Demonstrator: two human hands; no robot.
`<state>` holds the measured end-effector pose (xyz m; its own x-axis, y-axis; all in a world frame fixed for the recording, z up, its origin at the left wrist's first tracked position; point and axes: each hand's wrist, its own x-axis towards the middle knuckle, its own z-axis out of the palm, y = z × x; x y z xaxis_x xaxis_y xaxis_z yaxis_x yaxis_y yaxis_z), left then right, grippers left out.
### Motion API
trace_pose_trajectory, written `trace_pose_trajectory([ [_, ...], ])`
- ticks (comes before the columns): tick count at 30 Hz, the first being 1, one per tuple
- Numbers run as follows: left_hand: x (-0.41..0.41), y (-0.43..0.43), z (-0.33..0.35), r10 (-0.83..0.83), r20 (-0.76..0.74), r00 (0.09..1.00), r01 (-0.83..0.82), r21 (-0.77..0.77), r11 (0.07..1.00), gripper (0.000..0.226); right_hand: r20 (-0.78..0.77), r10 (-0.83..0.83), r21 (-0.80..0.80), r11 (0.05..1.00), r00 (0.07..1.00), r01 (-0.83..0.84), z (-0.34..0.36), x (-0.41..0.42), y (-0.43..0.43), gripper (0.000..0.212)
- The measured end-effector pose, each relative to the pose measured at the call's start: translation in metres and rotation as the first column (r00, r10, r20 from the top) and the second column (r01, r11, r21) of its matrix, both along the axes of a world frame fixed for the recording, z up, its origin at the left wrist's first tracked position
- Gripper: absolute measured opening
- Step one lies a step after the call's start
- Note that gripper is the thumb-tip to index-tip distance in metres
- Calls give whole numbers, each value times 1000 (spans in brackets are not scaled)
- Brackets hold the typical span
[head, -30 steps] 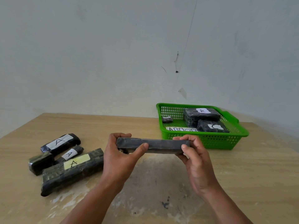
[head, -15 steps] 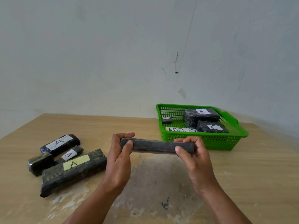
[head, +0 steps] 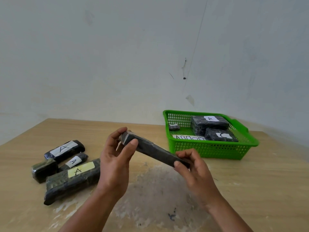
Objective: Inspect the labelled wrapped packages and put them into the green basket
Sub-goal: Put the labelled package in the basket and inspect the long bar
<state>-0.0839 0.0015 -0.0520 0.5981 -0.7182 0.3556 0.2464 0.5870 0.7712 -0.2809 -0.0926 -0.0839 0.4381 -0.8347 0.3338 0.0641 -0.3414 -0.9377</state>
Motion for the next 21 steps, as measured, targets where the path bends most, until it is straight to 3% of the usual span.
trace_pose_trajectory([
  [4,-1,1,1,-88,38,995,90,-50,995,77,-148,-89,-27,996,985,86,-7,7,-1,16],
  [7,-5,3,0,-136,44,990,137,-35,990,97,-176,-88,-3,996,980,89,-12,9,-3,18],
  [14,-11,6,2,-262,162,951,270,-25,963,86,-182,-32,2,999,983,33,-15,14,2,43],
  [21,-13,15,12,-405,193,894,420,-46,906,77,-332,-136,-343,939,933,15,-13,13,6,90],
])
